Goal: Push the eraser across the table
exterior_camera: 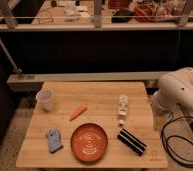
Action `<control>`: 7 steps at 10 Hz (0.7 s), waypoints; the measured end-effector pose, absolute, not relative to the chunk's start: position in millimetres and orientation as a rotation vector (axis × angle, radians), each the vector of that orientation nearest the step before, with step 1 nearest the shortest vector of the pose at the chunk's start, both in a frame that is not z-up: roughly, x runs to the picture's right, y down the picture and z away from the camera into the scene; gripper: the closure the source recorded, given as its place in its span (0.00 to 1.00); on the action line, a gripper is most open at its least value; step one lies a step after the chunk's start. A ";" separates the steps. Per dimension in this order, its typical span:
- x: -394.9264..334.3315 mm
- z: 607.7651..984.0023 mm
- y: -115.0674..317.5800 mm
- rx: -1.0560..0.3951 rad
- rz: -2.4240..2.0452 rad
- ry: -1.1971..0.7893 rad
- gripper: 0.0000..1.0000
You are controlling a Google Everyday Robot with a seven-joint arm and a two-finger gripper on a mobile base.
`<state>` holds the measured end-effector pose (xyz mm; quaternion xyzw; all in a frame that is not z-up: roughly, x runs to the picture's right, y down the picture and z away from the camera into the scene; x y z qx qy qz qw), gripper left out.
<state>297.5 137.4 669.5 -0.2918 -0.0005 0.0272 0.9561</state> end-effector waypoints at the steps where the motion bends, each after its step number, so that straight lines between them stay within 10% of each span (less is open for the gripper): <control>1: 298.5 667.7 140.3 -0.593 0.056 -0.006 0.20; 7: 307.2 659.2 164.0 -0.605 0.048 -0.043 0.20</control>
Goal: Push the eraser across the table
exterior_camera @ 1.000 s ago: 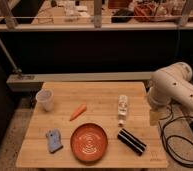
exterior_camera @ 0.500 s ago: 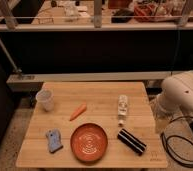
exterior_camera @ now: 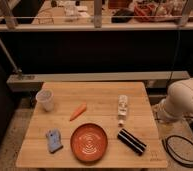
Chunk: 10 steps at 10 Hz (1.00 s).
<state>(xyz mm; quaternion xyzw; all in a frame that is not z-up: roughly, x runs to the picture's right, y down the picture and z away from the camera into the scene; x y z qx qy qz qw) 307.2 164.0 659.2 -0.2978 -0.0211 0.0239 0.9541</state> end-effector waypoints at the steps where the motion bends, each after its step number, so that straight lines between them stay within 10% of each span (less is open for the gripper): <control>1: 307.7 659.2 166.2 -0.607 0.045 -0.048 0.20; 10: 316.2 645.0 195.7 -0.620 0.038 -0.097 0.22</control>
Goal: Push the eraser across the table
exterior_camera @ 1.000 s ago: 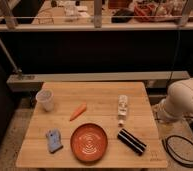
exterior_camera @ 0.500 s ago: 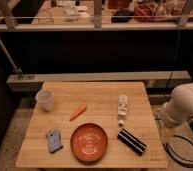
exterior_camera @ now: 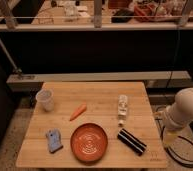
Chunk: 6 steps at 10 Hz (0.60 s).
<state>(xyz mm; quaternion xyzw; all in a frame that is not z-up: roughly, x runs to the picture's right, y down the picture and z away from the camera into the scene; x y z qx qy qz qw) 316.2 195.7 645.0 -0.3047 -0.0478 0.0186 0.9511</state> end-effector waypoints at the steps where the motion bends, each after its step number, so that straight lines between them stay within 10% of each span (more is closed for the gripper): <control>1: 317.1 644.0 198.6 -0.621 0.037 -0.102 0.26; 4: 316.4 642.5 205.8 -0.624 0.027 -0.118 0.33; 6: 316.8 641.2 212.1 -0.627 0.022 -0.128 0.55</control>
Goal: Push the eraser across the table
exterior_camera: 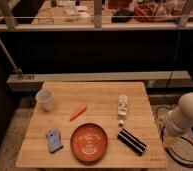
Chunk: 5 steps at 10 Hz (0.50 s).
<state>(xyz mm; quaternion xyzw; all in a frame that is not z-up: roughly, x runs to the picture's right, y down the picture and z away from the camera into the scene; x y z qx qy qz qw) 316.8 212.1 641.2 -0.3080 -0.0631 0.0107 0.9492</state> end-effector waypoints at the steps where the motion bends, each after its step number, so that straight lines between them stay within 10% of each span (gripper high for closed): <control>1: 316.8 640.6 214.4 -0.627 0.019 -0.133 0.63; 5: 314.1 640.2 226.1 -0.632 -0.001 -0.165 0.96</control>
